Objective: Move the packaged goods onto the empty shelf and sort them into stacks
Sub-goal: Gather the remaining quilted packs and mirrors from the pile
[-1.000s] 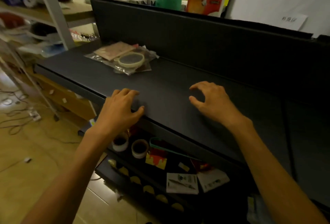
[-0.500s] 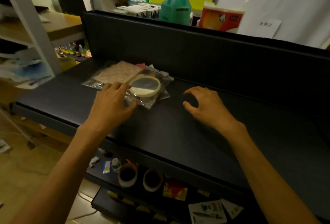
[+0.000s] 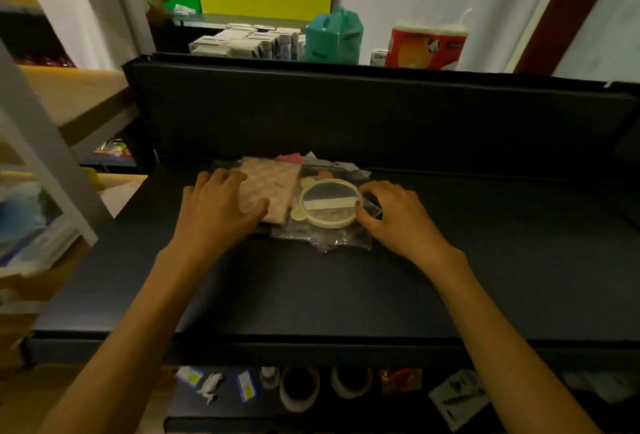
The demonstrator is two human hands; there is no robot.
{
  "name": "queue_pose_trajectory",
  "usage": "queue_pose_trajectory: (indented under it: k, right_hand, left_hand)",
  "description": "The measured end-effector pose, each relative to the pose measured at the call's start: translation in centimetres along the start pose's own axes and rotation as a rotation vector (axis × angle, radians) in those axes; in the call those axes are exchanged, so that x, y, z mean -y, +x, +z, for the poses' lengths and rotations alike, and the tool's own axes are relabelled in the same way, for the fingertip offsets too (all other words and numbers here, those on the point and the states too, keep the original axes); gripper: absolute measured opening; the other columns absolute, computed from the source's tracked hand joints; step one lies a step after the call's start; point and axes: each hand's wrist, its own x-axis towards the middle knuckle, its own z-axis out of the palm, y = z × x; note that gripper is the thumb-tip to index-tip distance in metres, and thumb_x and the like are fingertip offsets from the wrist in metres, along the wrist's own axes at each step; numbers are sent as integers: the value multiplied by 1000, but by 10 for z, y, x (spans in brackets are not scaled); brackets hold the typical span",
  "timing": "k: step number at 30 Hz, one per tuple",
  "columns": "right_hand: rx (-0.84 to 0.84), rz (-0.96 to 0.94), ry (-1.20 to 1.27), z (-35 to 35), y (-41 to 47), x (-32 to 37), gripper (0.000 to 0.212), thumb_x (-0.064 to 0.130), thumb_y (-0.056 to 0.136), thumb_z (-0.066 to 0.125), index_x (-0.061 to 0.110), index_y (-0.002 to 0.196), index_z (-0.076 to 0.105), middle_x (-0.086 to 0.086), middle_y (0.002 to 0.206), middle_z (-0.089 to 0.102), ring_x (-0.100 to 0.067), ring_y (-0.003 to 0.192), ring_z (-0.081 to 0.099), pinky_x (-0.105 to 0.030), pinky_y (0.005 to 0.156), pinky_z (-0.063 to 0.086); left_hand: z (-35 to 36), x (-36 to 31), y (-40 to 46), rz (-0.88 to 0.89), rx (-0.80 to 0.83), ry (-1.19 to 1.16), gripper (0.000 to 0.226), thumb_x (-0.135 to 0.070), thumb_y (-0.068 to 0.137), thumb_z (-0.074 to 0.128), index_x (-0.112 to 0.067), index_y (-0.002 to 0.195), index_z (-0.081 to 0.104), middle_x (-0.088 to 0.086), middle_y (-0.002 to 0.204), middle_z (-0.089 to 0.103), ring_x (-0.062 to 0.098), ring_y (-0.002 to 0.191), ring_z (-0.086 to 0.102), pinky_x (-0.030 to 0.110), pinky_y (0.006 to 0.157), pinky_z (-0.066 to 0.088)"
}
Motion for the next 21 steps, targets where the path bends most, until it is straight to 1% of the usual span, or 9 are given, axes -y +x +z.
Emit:
queue_pose_trajectory:
  k: [4,8,10,12,14,15,16,18,21]
  right_hand:
    - [-59,133,55,14,4,10,53,46,88,57,22,134,45,-3,131,49,-21,116,50,-37,97,44]
    - [-60,294,121,26,4,11,71,54,82,63,19,138,38,-6,132,48,-23,116,51,-37,92,47]
    - [-32,375,234,29,4,10,75,55,80,65,17,138,39,-7,125,55,-23,112,55,-36,88,49]
    - [-15,423,340,30,5,9,76,54,79,66,14,139,41,-8,110,63,-21,103,60,-36,85,51]
    - [-34,426,416,29,6,8,71,46,81,68,10,138,44,-4,89,66,-14,88,62,-28,77,49]
    - [-45,428,445,28,6,9,67,41,82,69,10,136,45,-2,83,65,-9,81,61,-23,72,47]
    - [-54,432,471,27,6,9,64,38,82,70,10,134,47,1,82,64,-6,78,59,-19,67,45]
    - [-80,450,522,27,6,8,58,36,82,71,11,130,50,4,87,61,-5,77,57,-17,64,45]
    - [-102,481,606,29,6,6,50,34,83,71,12,125,53,2,98,62,-8,80,60,-21,66,50]
  left_hand:
    - [8,12,12,-32,96,-49,83,-67,78,53,-17,142,35,12,144,39,34,129,36,49,102,34]
    - [20,26,23,-22,104,-101,102,-83,62,40,-19,142,33,12,136,48,35,121,44,46,97,36]
    - [20,27,23,-10,79,-161,93,-73,68,54,-19,141,35,13,134,51,35,118,46,44,97,34]
    - [16,25,22,-3,68,-200,84,-57,75,66,-16,142,36,14,137,49,35,121,44,42,99,32]
    - [12,23,22,-25,77,-229,85,-51,76,70,-14,143,35,14,140,46,34,124,42,40,101,31]
    - [9,21,22,-47,84,-248,86,-50,75,72,-14,143,34,15,141,44,35,125,41,40,102,32]
    - [8,20,22,-64,95,-261,88,-50,74,73,-13,143,34,15,141,44,35,126,41,40,102,32]
    - [6,19,23,-94,123,-284,88,-49,72,75,-12,142,35,16,140,44,35,126,41,41,102,33]
    - [9,25,26,-142,144,-418,83,-46,70,77,-17,139,41,13,137,46,32,122,45,43,99,40]
